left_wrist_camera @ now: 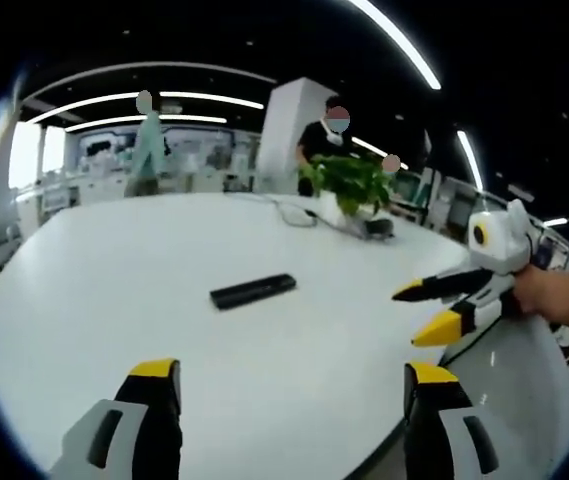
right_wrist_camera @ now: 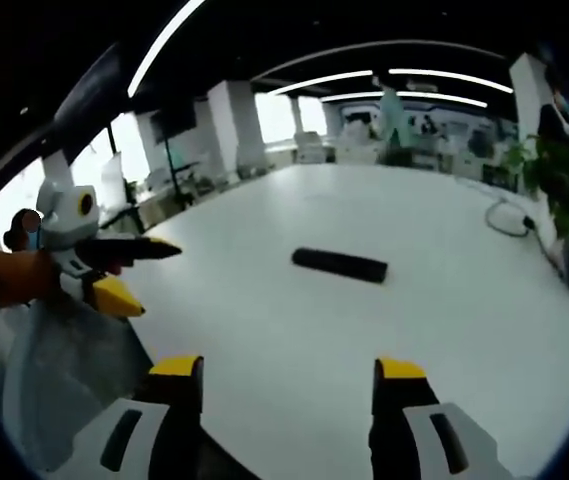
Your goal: Press the specified remote control buttons in sequence, fully releasing each button before pressing the next.
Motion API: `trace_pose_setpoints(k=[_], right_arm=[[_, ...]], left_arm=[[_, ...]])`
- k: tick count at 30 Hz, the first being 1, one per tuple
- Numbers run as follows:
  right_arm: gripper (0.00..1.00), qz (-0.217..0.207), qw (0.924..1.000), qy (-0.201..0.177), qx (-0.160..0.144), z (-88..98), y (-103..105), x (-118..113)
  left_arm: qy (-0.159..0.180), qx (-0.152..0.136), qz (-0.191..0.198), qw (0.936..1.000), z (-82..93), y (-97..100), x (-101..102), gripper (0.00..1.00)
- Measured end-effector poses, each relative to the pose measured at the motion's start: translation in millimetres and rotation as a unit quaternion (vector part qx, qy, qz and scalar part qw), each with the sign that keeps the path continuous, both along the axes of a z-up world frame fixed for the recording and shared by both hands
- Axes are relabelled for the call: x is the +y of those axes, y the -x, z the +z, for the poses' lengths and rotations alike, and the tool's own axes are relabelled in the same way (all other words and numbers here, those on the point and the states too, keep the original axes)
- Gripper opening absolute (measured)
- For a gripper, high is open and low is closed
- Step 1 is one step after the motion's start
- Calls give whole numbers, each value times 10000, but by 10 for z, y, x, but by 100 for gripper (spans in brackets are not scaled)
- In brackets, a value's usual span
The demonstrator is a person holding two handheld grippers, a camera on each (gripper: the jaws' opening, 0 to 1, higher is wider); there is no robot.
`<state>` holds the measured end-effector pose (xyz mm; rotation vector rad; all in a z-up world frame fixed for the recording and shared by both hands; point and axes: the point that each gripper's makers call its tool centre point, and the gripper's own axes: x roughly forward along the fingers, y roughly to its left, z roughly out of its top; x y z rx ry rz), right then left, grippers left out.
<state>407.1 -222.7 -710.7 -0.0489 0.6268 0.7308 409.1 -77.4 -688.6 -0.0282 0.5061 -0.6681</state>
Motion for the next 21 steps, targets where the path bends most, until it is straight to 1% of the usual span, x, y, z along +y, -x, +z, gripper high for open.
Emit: trace_pose_setpoints(k=[9, 21], right_arm=[[66, 17, 10000, 2, -20, 6, -4, 20], [65, 77, 10000, 44, -19, -16, 4, 24]], left_arm=[[-3, -10, 32, 10000, -6, -33, 27, 95], [-93, -58, 56, 9999, -5, -35, 52, 95]])
